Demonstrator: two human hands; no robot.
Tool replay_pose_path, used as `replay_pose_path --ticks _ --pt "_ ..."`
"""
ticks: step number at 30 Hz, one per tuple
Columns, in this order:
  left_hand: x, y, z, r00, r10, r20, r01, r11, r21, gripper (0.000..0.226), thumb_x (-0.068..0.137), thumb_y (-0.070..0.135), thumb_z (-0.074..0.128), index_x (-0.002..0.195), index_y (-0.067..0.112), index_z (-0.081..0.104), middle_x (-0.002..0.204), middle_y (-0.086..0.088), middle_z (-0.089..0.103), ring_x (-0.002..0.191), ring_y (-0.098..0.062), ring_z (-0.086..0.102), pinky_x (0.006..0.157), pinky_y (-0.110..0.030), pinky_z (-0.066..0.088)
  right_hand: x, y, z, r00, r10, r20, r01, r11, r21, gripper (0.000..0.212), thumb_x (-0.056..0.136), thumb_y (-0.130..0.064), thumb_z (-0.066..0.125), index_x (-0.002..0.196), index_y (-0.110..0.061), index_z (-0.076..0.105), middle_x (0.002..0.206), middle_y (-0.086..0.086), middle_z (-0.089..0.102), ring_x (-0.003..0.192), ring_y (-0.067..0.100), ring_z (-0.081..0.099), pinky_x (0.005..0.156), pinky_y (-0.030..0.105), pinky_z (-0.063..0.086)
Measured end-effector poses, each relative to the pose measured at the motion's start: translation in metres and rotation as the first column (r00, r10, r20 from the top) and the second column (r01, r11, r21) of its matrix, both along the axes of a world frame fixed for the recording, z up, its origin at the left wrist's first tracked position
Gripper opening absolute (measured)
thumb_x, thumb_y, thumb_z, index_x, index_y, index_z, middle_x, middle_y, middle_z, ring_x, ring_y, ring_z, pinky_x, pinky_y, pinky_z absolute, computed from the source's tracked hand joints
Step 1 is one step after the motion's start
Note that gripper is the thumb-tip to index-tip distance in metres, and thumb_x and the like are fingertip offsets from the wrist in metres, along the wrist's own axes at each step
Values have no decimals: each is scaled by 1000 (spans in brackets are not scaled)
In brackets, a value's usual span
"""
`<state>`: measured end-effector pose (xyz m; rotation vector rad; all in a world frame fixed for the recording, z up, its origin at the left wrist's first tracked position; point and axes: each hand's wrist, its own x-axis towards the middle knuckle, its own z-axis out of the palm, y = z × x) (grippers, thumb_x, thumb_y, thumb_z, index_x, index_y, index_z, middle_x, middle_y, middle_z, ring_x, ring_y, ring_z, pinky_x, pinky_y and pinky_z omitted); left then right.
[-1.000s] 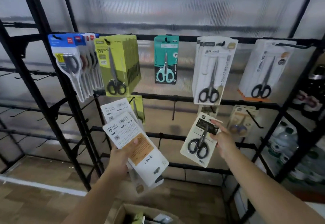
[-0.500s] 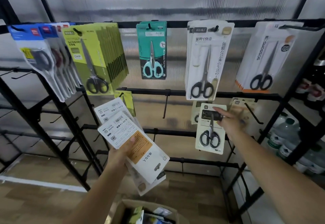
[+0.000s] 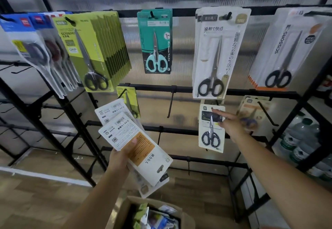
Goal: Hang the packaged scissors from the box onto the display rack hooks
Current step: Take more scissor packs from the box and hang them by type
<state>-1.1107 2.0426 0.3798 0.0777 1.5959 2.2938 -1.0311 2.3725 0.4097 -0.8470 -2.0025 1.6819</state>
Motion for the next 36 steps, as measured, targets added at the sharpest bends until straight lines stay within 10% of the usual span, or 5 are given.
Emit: replay_pose_path --ticks 19,22,25,29,36 --pt "2 -29 8 999 42 28 -41 999 -30 32 75 16 67 107 16 61 108 -12 67 107 -38 62 88 -55 50 -9 17 -14 956 -287 -66 288 958 0 45 83 17 43 116 -7 65 88 5 60 66 17 46 46 8 32" --pt "3 -30 11 998 42 51 -41 999 -20 34 76 16 66 109 13 59 112 -16 64 110 -41 59 91 -58 48 -23 17 -4 978 -189 86 190 982 4 47 89 1 52 133 -15 52 113 14 60 89 20 59 79 20 50" --pt "7 -28 17 997 56 57 -56 998 -6 32 74 16 67 106 15 62 107 -12 67 107 -37 62 88 -53 51 -31 6 1 910 -137 392 90 987 136 66 87 -20 64 145 -19 32 149 13 28 132 34 33 109 46 31" --pt "14 -23 26 990 98 99 -99 995 7 44 77 16 69 120 13 59 116 -9 67 108 -30 63 91 -48 51 -18 -56 -3 938 -76 337 41 993 109 23 92 -12 52 115 -10 55 125 17 53 105 27 50 88 34 40" --pt "24 -22 47 985 122 123 -126 992 26 45 84 15 68 127 10 56 120 -11 65 109 -30 63 92 -51 51 3 -171 17 862 496 107 -456 849 -266 26 81 -37 68 99 -20 58 98 3 68 82 13 67 69 27 54"
